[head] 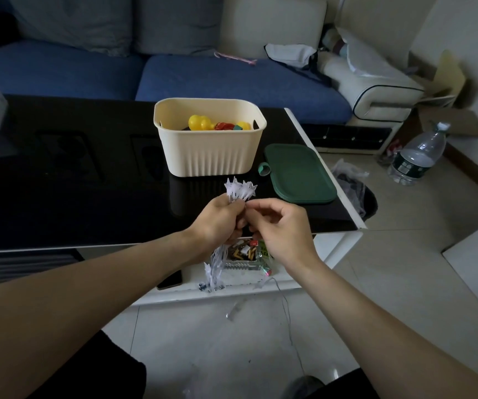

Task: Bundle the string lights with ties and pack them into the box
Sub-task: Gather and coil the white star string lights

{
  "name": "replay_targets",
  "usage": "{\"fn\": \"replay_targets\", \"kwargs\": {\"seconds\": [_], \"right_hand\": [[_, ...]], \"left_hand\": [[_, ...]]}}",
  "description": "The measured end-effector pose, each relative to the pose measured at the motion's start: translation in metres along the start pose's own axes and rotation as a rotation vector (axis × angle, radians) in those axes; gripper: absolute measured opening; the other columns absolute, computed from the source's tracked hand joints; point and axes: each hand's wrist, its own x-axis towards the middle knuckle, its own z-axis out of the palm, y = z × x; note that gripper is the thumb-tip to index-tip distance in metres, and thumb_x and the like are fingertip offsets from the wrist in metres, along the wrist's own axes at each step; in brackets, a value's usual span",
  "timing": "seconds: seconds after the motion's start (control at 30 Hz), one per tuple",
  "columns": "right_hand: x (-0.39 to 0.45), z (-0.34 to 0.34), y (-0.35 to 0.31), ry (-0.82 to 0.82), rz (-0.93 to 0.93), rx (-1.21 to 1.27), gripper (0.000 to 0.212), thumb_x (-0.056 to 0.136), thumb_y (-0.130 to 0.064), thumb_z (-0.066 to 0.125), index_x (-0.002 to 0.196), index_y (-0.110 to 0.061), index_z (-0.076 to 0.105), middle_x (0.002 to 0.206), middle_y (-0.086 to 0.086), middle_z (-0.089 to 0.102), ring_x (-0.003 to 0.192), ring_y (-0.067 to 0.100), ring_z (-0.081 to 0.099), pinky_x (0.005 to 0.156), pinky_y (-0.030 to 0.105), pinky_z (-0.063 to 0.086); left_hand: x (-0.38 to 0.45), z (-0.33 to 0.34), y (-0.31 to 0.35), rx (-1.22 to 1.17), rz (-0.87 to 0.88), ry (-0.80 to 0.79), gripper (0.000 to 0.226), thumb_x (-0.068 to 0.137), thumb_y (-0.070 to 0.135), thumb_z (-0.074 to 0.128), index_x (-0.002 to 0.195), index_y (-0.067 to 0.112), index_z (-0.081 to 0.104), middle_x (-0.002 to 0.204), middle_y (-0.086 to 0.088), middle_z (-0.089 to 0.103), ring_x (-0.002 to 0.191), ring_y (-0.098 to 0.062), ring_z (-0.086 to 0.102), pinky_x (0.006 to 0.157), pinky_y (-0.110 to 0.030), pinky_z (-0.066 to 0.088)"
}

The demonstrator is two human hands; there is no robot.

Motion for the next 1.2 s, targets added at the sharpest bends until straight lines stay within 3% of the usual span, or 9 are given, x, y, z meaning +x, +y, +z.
{"fn": "replay_targets", "kwargs": {"seconds": [0.1, 0.27, 0.37, 0.53, 0.63, 0.77, 0.87, 1.0, 1.2], "right_hand": [[0.003, 0.001, 0.002, -0.039, -0.035, -0.161, 0.029, 0.091, -0.005, 0.069, 0.112, -0.023, 0.076, 0.106, 0.0, 0.065, 0.08, 0.007, 0.067, 0.074, 0.019, 0.055], [0.003, -0.001, 0.002, -0.21, -0.067, -0.254, 0.048, 0.094, 0.0, 0.06, 0.134, -0.027, 0.063, 0.104, 0.001, 0.053, 0.078, 0.01, 0.061, 0.074, 0.018, 0.051], [0.003, 0.0, 0.002, -0.206, -0.05, -0.188, 0.038, 0.092, -0.001, 0.066, 0.124, -0.021, 0.062, 0.096, 0.003, 0.06, 0.071, 0.01, 0.061, 0.066, 0.021, 0.053], [0.004, -0.006, 0.003, -0.266, 0.028, -0.294, 0.004, 0.095, -0.024, 0.068, 0.094, -0.021, 0.07, 0.075, -0.006, 0.069, 0.062, 0.0, 0.061, 0.064, 0.02, 0.05], [0.003, -0.01, 0.002, -0.42, 0.116, -0.381, 0.021, 0.098, -0.034, 0.062, 0.084, -0.019, 0.067, 0.069, -0.007, 0.065, 0.05, 0.0, 0.051, 0.056, 0.018, 0.04], [0.001, -0.013, 0.005, -0.583, 0.273, -0.262, 0.018, 0.099, -0.031, 0.062, 0.1, -0.014, 0.059, 0.077, -0.001, 0.071, 0.066, 0.01, 0.066, 0.062, 0.025, 0.051], [0.003, -0.018, 0.007, -0.644, 0.346, -0.207, 0.031, 0.096, -0.033, 0.066, 0.114, -0.01, 0.056, 0.083, 0.006, 0.07, 0.067, 0.02, 0.07, 0.064, 0.029, 0.056], [0.008, -0.027, 0.008, -0.691, 0.388, -0.283, 0.033, 0.092, -0.04, 0.068, 0.1, -0.009, 0.061, 0.075, 0.004, 0.069, 0.064, 0.02, 0.068, 0.067, 0.033, 0.058], [0.018, -0.057, 0.022, -0.704, 0.402, -0.532, 0.028, 0.097, -0.032, 0.066, 0.081, -0.009, 0.064, 0.065, 0.0, 0.07, 0.067, 0.014, 0.069, 0.069, 0.029, 0.053]], "left_hand": [[0.003, -0.004, -0.001, -0.023, -0.015, 0.057, 0.036, 0.103, 0.013, 0.037, 0.066, 0.011, 0.039, 0.057, -0.006, 0.038, 0.043, -0.014, 0.029, 0.044, -0.023, 0.021], [0.004, -0.008, 0.001, -0.063, -0.032, 0.149, 0.028, 0.101, 0.012, 0.038, 0.073, 0.014, 0.038, 0.057, -0.001, 0.037, 0.041, -0.011, 0.028, 0.04, -0.023, 0.022], [0.004, -0.008, 0.002, -0.081, -0.008, 0.194, 0.027, 0.101, 0.013, 0.039, 0.074, 0.014, 0.036, 0.058, -0.002, 0.037, 0.039, -0.009, 0.03, 0.039, -0.022, 0.025], [0.003, -0.014, 0.014, -0.224, 0.062, 0.289, 0.025, 0.104, 0.017, 0.037, 0.081, 0.012, 0.043, 0.065, -0.003, 0.047, 0.05, -0.013, 0.039, 0.047, -0.027, 0.03], [0.005, -0.023, 0.019, -0.266, 0.104, 0.358, 0.029, 0.106, 0.019, 0.035, 0.081, 0.01, 0.048, 0.065, -0.006, 0.052, 0.054, -0.018, 0.044, 0.051, -0.031, 0.033], [0.006, -0.033, 0.025, -0.395, 0.121, 0.371, 0.028, 0.108, 0.017, 0.032, 0.088, 0.007, 0.049, 0.075, -0.012, 0.061, 0.06, -0.023, 0.059, 0.059, -0.034, 0.05], [0.006, -0.038, 0.028, -0.481, 0.121, 0.368, 0.026, 0.108, 0.017, 0.031, 0.092, 0.007, 0.048, 0.071, -0.009, 0.059, 0.062, -0.026, 0.065, 0.073, -0.042, 0.057], [0.007, -0.044, 0.031, -0.578, 0.126, 0.355, 0.027, 0.108, 0.019, 0.031, 0.085, 0.011, 0.041, 0.062, -0.004, 0.041, 0.048, -0.019, 0.043, 0.059, -0.036, 0.054], [0.01, -0.054, 0.032, -0.578, 0.134, 0.405, 0.03, 0.108, 0.021, 0.03, 0.078, 0.019, 0.033, 0.06, 0.002, 0.027, 0.046, -0.01, 0.023, 0.042, -0.024, 0.025]]}}
